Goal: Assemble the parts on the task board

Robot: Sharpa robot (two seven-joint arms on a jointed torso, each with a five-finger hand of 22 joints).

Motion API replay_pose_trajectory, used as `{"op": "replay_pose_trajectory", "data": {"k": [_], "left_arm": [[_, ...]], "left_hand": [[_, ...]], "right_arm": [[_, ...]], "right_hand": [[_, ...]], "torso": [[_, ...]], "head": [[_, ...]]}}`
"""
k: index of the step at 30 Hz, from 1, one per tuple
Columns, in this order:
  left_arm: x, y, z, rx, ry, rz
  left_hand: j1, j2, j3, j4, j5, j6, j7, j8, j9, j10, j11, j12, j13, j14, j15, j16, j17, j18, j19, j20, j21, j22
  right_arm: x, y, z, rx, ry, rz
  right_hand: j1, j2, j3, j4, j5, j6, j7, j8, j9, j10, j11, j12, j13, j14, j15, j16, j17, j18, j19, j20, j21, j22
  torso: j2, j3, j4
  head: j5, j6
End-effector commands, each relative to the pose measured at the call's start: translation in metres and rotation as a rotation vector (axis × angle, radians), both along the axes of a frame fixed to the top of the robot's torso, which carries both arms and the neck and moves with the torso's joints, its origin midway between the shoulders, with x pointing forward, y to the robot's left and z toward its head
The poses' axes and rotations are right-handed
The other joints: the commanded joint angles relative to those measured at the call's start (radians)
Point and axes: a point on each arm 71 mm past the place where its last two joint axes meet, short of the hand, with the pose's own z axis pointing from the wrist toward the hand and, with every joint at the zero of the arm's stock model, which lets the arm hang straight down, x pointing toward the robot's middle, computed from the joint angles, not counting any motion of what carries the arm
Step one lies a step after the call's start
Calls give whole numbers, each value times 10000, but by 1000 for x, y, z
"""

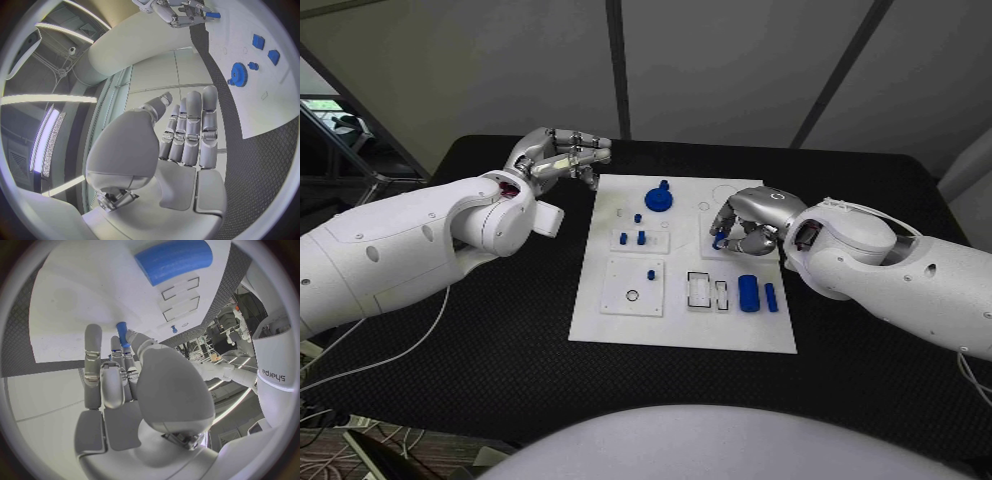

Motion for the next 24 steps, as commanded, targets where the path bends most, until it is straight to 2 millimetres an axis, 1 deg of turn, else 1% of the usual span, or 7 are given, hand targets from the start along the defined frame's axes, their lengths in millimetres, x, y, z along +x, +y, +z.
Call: {"op": "replay_pose_trajectory", "data": {"k": [1, 6, 9, 11, 15, 18, 24], "left_arm": [[0, -2, 1, -70, 17, -148], [0, -1, 1, -66, 18, -137], [0, -1, 1, -66, 16, -134], [0, -1, 1, -63, 17, -128], [0, -1, 1, -61, 22, -124], [0, -1, 1, -60, 23, -123], [0, -2, 1, -59, 25, -116]], "left_hand": [[60, 88, -50, -25, 38, -65, 30, 28, -5, -68, -19, 62, 9, -75, 12, -6, -10, -108, 2, 35, -37, -13], [63, 91, -50, -27, 39, -65, 30, 29, -4, -70, -18, 66, 10, -75, 12, -5, -10, -108, 3, 35, -38, -14], [71, 98, -49, -29, 40, -65, 31, 33, -3, -74, -18, 75, 12, -76, 11, -4, -11, -108, 5, 35, -39, -16], [71, 98, -49, -29, 40, -65, 31, 33, -3, -74, -18, 75, 12, -76, 11, -4, -11, -108, 5, 35, -39, -16], [71, 98, -49, -29, 40, -65, 31, 33, -3, -74, -18, 75, 12, -76, 11, -4, -11, -108, 5, 35, -39, -16], [71, 98, -49, -29, 40, -65, 31, 33, -3, -74, -18, 75, 12, -76, 11, -4, -11, -108, 5, 35, -39, -16], [69, 123, -50, -19, 40, -63, 36, 40, -2, -82, -15, 94, 17, -77, 13, 0, -14, -108, 8, 35, -44, -21]], "right_arm": [[1, -2, -4, -309, 190, -74], [1, -1, -5, -366, 222, -108], [1, 0, -5, -469, 221, -131], [1, 0, -5, -522, 243, -156], [1, 0, -6, -618, 309, -196], [1, 0, -7, -664, 344, -208], [-1, 2, -2, -361, 40, -137]], "right_hand": [[63, -65, 89, 11, 32, 68, 4, 13, 4, 97, -9, -56, -8, 490, -53, 64, 7, -91, 37, -20, 54, 8], [71, -73, 149, -8, 37, 99, 1, 14, 7, 127, -11, -96, -7, 489, -54, 69, 15, -94, 34, -21, 77, 31], [89, -88, 242, -53, 70, 145, -4, 14, 11, 184, -15, -151, -4, 489, -61, 78, 28, -94, 25, -25, 106, 52], [87, -91, 258, -59, 75, 157, -3, 16, 13, 197, -17, -162, -3, 489, -61, 80, 31, -94, 23, -26, 113, 58], [86, -92, 264, -61, 76, 161, -3, 16, 14, 202, -18, -166, -3, 489, -61, 80, 32, -94, 23, -26, 115, 61], [77, -93, 300, -70, 79, 188, -4, 19, 17, 234, -20, -189, -1, 489, -62, 84, 38, -95, 17, -28, 128, 71], [60, -85, 359, -84, 79, 246, -8, 32, 27, 297, -28, -223, 4, 496, -71, 107, 79, -106, 34, -28, 187, 142]], "torso": [[-4, -2, 6], [-10, -12, 13], [-10, -8, 17], [0, 4, 16], [-5, -3, 16], [-1, -3, 18], [1, 17, 6]], "head": [[-38, 6], [-60, 4], [-67, 19], [-65, 19], [-85, 19], [-84, 9], [-80, 9]]}}
